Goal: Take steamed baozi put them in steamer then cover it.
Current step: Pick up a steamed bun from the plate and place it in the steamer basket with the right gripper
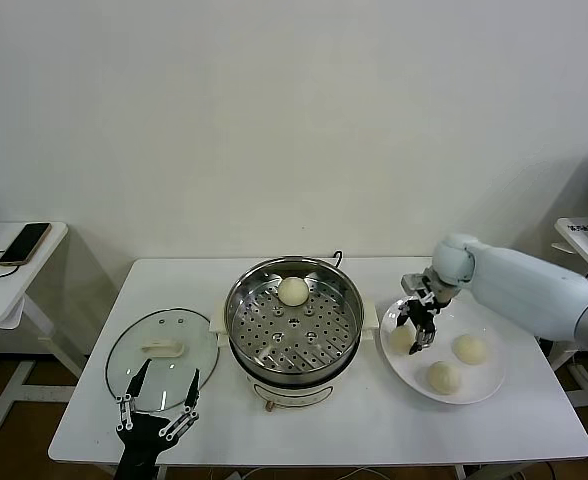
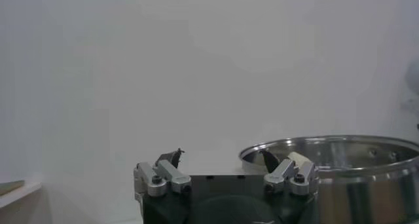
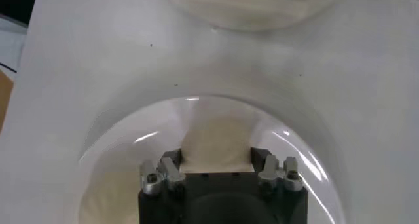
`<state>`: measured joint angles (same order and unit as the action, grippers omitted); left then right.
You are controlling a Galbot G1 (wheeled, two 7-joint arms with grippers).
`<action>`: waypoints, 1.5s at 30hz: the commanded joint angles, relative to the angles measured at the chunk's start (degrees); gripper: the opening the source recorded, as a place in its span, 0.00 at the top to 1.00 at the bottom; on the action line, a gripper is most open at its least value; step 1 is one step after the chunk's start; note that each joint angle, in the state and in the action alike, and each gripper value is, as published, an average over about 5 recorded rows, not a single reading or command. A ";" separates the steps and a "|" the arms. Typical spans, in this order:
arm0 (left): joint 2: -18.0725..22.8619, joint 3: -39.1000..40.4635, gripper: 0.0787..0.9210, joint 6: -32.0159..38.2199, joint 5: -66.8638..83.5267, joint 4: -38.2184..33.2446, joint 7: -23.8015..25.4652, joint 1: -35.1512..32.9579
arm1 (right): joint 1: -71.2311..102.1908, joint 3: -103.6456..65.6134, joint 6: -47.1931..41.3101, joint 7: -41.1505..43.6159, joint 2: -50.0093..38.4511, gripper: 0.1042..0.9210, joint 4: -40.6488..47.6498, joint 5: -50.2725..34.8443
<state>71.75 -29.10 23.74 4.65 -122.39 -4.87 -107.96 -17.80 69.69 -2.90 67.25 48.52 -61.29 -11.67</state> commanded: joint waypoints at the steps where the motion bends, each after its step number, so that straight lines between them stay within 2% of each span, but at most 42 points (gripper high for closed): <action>1: -0.38 0.38 0.12 -0.30 0.04 -0.58 -0.05 0.48 | -18.54 5.02 0.02 6.25 -0.67 0.26 -5.02 -5.77; 10: -1.17 0.82 0.12 -0.55 0.15 -1.36 -0.14 0.96 | -33.49 10.95 -2.62 10.13 9.81 0.27 -10.52 -17.57; 17: -1.28 1.84 0.12 -0.53 0.18 -1.16 -0.17 1.68 | -32.42 14.37 -9.32 4.24 19.04 0.27 -15.84 -26.66; 22: -1.57 2.47 0.12 -0.46 0.18 -1.03 -0.19 2.23 | -27.73 16.07 -12.82 -1.99 26.14 0.27 -14.02 -29.33; 34: -1.98 2.67 0.12 0.05 0.21 -0.24 -0.23 3.05 | -19.26 18.60 -15.11 -9.30 36.08 0.29 -6.17 -29.37; 45: -1.81 2.60 0.12 0.15 0.21 0.09 -0.32 3.11 | -16.38 19.54 -15.06 -10.60 37.96 0.28 -2.82 -27.33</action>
<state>69.89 -26.56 23.86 4.86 -122.42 -5.14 -104.95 -36.41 88.24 -16.97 59.14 82.60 -66.50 -38.85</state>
